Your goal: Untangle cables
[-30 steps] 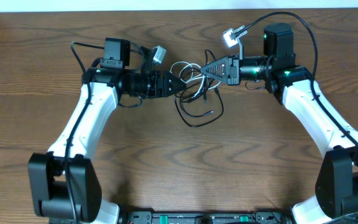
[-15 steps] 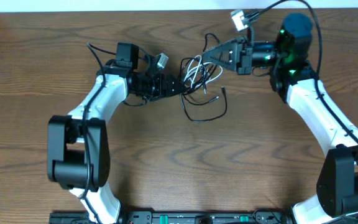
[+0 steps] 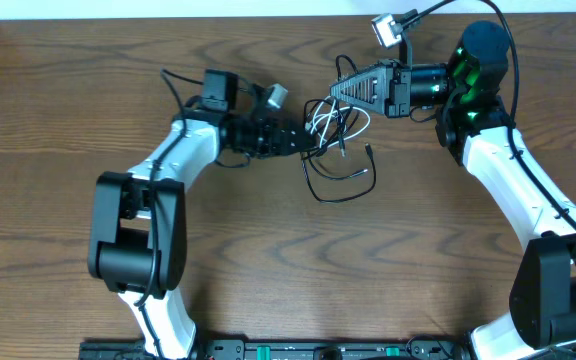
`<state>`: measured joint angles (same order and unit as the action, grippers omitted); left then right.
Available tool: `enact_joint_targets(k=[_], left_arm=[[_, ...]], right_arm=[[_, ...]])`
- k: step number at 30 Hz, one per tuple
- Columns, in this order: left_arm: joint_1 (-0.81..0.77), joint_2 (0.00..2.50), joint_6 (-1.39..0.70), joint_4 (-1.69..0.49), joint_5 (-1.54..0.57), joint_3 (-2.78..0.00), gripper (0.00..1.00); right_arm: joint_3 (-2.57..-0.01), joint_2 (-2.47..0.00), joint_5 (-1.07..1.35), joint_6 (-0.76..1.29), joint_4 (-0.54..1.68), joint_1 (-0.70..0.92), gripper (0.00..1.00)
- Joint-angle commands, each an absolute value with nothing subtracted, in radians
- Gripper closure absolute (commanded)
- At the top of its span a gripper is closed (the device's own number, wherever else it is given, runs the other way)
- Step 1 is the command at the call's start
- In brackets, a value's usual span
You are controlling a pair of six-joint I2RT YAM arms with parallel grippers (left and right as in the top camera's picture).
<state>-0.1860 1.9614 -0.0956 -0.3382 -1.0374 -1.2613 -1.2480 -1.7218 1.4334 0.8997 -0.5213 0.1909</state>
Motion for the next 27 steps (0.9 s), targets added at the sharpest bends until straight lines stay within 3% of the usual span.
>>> enact_joint_targets(k=[1,5,9,12,13,23,25,27], left_arm=[[-0.228,2.015,-0.088,-0.299,-1.036,-1.274,0.26],[-0.218,2.029,-0.159,-0.232,-1.01,-1.274,0.5],[-0.207,2.029,-0.257,-0.215,-0.912,-1.274,0.65],[-0.185,2.029,-0.268,-0.215,-0.878,-1.274,0.9],[-0.174,2.029,-0.268,-0.22,-0.866,-1.274,0.93],[-0.022,2.024,-0.236,-0.393,-0.739,-1.274,0.93],[0.001,2.016,-0.22,-0.413,-0.739,-1.274,0.93],[0.04,1.978,-0.165,-0.46,-0.738,-1.274,0.93]], right_arm=[[-1.254,-1.722,1.444,0.908,-0.528,0.188,0.99],[-1.254,-1.722,1.447,0.904,-0.528,0.187,0.99],[-1.254,-1.722,1.455,0.905,-0.528,0.182,0.99],[-1.254,-1.722,1.459,0.905,-0.528,0.18,0.99],[-1.254,-1.722,1.462,0.905,-0.527,0.18,0.99],[-1.242,-1.723,1.493,0.839,-0.434,0.162,0.99],[-1.236,-1.723,1.467,0.749,-0.309,0.163,0.99],[-1.233,-1.723,1.268,0.517,0.063,0.162,0.99]])
